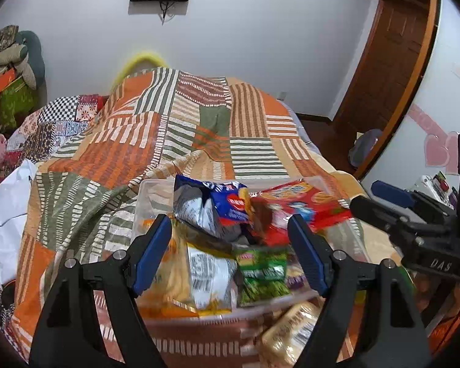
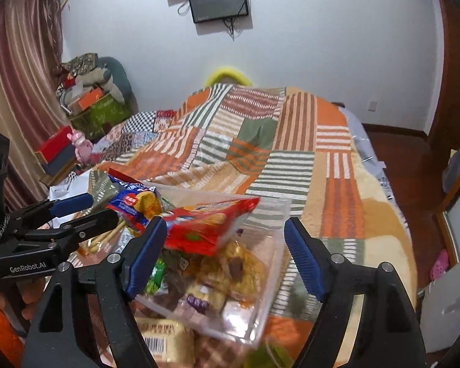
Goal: Organize snacks
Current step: 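Lift both bags, drop them into the clear box and open both tools, then grasp the square toast pack with the left tool while the right tool grasps the green jelly cup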
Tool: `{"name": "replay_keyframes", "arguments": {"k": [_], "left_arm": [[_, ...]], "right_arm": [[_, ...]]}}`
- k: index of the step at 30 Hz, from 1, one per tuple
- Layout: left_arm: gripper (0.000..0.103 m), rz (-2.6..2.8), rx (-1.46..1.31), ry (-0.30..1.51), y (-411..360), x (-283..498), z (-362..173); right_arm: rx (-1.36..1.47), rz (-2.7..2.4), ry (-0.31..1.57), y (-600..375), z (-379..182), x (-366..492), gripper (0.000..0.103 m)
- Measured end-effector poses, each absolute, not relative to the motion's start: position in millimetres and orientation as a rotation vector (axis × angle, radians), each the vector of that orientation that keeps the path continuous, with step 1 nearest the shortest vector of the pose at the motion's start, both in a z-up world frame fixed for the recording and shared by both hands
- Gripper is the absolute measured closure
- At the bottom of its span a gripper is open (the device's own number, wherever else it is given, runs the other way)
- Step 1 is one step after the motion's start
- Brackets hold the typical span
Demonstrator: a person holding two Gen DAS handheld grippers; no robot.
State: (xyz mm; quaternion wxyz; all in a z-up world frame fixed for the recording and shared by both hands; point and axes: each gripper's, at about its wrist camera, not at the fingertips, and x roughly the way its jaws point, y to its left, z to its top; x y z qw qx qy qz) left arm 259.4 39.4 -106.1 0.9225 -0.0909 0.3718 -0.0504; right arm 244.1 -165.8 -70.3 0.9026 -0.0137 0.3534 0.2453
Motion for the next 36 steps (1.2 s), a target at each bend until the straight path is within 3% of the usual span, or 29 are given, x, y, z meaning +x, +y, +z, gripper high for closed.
{"name": "replay_keyframes", "arguments": {"k": [13,31,36], "left_arm": [[0.024,-0.151,-0.207,0.824,17.5,206.9,-120.3],[0.024,-0.213,-0.194,1.018,-36.1,206.8,-189.4],[0.018,-0.232,-0.22,1.022,-42.2,213.8,-197.5]], "right_arm": [[-0.049,0.439,0.697,-214.7,-67.3,198.2,0.02],[-0.017,0.465,0.893,-227.1,-144.2,183.0,0.02],[-0.022,0.453,0.911,-225.2,-156.2,189.8,0.02]]}}
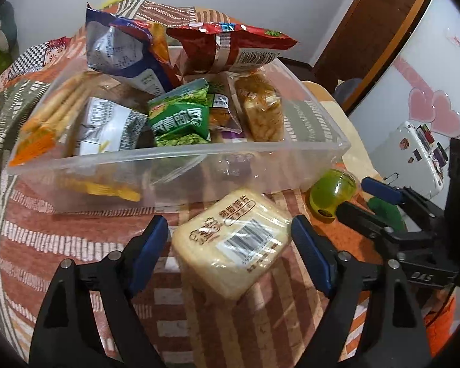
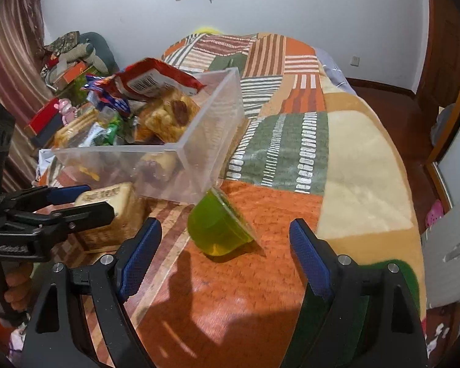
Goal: Organize snacks
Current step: 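Grasp the square toast pack with the left tool while the right tool grasps the green jelly cup, then carry the toast pack and jelly cup into the clear box and open both tools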
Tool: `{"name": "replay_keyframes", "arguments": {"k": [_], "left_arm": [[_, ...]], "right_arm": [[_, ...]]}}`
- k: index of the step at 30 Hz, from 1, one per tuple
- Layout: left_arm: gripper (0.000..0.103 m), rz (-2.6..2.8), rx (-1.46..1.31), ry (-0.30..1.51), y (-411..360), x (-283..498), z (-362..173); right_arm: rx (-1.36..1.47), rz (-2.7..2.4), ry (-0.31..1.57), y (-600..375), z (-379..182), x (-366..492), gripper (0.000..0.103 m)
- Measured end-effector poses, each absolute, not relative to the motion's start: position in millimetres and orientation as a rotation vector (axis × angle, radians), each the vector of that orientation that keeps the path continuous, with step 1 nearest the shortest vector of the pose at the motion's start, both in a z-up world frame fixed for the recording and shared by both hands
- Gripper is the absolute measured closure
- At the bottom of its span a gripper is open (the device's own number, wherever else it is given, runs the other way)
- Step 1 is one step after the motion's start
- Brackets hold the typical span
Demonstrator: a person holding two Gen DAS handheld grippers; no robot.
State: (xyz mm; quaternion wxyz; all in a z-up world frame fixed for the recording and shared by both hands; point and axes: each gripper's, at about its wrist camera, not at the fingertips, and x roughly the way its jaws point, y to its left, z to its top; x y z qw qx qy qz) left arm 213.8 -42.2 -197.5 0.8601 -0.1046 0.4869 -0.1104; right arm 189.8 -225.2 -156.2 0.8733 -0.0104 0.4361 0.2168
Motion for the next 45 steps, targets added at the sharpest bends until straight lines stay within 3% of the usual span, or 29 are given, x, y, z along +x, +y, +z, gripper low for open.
{"name": "replay_keyframes", "arguments": {"k": [5,7,11,17,31,45], "left_arm": [[0.014,-0.245,-0.243,1.038,-49.3,221.6,-208.0],[0.014,-0.237,-0.228,1.059,-53.4,224.0,-213.9],[0.014,-0.224,-0.192,1.054,-61.5,226.0,-219.2],[0.018,-0.228,-0.19,1.032,-64.1,223.0,-219.8],[0.02,-0.235,-0.197,0.965,-43.0,188.5,-185.6],[0.02,-0.177,-0.222,0.818,-4.3,184.4,-126.1]], "right_arm": [[-0.031,0.46,0.926,-222.2,-163.2,195.0,0.021],[-0.031,0.469,0.938,-220.6,-166.3,195.2,0.027],[-0.023,0.49,0.964,-219.1,-171.0,197.1,0.049],[-0.005,0.497,0.95,-221.4,-168.3,193.5,0.056],[0.035,0.479,0.905,-234.6,-148.6,180.2,0.064],[0.037,0.52,0.772,-216.9,-106.8,175.9,0.064]]}}
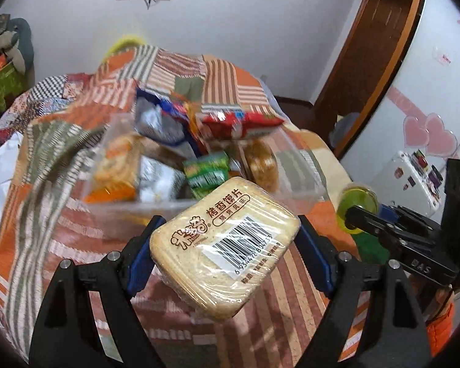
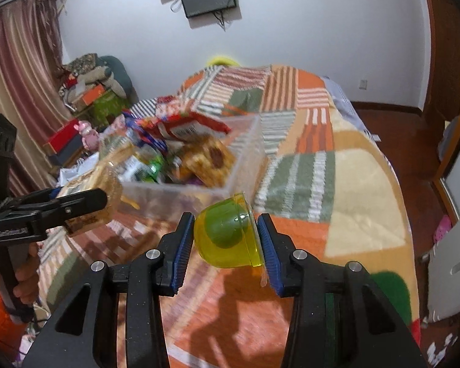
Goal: Organize snacks
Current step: 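Carry the toast pack and jelly cup into the clear box and open both tools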
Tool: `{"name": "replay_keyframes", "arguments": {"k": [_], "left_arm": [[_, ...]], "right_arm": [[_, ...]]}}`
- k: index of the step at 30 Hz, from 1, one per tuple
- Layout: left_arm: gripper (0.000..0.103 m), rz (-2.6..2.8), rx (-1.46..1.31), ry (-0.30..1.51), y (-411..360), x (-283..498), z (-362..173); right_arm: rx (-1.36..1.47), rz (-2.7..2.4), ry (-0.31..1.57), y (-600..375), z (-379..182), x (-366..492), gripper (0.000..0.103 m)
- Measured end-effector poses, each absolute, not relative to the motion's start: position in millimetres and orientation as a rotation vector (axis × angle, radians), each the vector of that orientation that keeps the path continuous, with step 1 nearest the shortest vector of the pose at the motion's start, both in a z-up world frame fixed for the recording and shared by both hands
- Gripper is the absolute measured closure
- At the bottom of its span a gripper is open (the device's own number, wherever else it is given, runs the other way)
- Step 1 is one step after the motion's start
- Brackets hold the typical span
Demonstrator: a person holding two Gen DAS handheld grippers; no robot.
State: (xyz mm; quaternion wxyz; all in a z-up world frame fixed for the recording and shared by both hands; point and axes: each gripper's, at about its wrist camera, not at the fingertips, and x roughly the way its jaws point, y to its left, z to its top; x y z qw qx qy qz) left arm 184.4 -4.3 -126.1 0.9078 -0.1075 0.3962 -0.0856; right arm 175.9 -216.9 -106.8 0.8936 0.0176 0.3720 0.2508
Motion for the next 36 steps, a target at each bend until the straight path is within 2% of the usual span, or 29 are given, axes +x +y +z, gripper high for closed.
{"name": "replay_keyframes", "arguments": {"k": [9,26,36], "left_arm": [[0.02,-0.118,-0.216,0.805,14.3,212.0,-122.8],[0.02,-0.113,-0.175,0.843,13.6,268.7,-146.3],[0.018,-0.107,-0.193,0.849,17.0,269.7,-149.5]], "right_arm": [[0.049,0.578,0.716,-188.2,-95.8,194.6,0.064],[0.102,0.59,0.775,-154.0,-119.1,232.8,0.064],[0.06,0.547,0.792,-154.3,-122.4,231.6,0.062]]}}
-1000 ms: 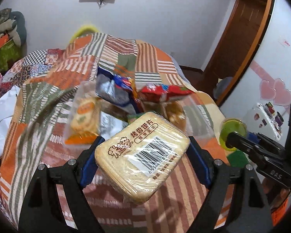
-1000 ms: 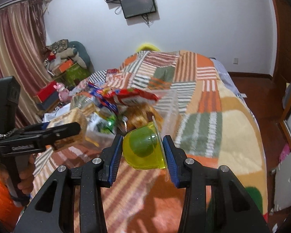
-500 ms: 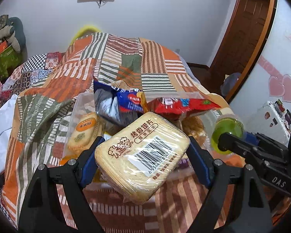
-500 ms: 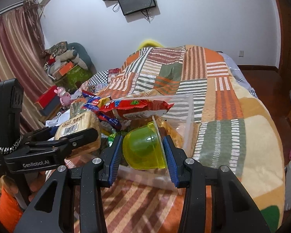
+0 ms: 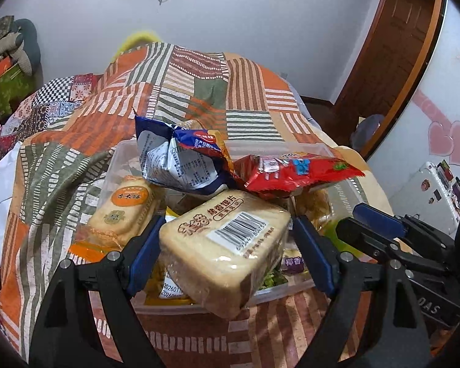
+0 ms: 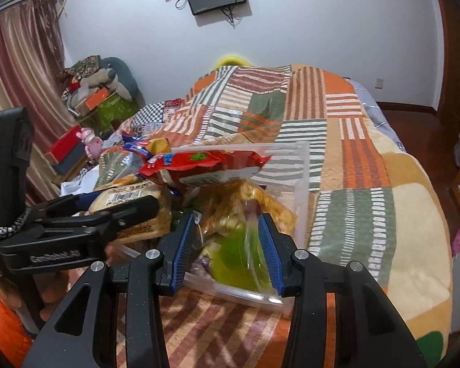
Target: Organize snacks
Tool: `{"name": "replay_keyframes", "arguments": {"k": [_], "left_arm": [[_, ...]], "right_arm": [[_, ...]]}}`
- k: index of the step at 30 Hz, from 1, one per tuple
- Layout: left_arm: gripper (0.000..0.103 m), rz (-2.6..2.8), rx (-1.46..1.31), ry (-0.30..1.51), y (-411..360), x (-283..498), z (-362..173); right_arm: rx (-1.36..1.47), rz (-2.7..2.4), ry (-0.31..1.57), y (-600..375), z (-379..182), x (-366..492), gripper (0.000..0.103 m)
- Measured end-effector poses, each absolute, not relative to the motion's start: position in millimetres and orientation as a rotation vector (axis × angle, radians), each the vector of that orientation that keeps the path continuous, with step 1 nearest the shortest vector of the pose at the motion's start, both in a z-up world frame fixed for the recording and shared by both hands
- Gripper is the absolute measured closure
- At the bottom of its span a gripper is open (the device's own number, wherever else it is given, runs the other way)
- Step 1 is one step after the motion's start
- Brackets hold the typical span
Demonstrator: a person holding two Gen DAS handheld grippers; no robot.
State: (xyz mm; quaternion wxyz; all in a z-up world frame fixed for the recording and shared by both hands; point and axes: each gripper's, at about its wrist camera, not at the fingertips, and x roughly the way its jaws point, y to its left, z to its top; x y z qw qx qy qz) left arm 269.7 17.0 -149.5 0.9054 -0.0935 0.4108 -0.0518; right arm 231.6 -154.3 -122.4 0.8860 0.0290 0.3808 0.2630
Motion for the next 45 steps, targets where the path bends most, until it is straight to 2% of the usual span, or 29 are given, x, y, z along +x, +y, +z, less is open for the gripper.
{"name": "replay_keyframes", "arguments": {"k": [7,16,21,25,27,30,35,41,45], "left_arm": [[0.018,-0.123,-0.208,0.814,20.5,250.4,-133.0],[0.018,-0.132,-0.205,0.65,24.9,195.0,-74.5],[0.018,-0.119,-0.184,0.54,25.8,157.7,-37.0],[0.018,-0.1,-0.151,0.471,22.2,130.9,-16.7],[0.018,-0.088,-0.134,0.442,19.5,118.2,-11.3],[0.018,-0.083,-0.119,0.417,15.9,101.6,-6.6],[0.011,-0.062,-0.108,0.39,13.5,79.7,-3.5],[0.005,-0.044,-0.127,0.384,17.3,68.5,-4.4],[0.003,-0.03,-0.13,0.377,17.5,63.8,-5.6]], "right_arm": [[0.049,0.543,0.766,-162.5,-107.3,219.8,0.06],[0.018,0.538,0.654,-169.5,-60.8,183.4,0.058],[0.04,0.529,0.552,-174.9,-28.7,156.9,0.042],[0.06,0.522,0.488,-177.2,-8.4,133.7,0.036],[0.064,0.513,0.462,-176.8,-1.1,122.6,0.028],[0.058,0.488,0.425,-176.0,5.7,108.1,0.022],[0.045,0.465,0.389,-174.7,9.7,89.8,0.017],[0.011,0.417,0.348,-172.6,11.3,79.5,0.005],[0.003,0.404,0.334,-172.3,11.8,79.2,0.004]]}}
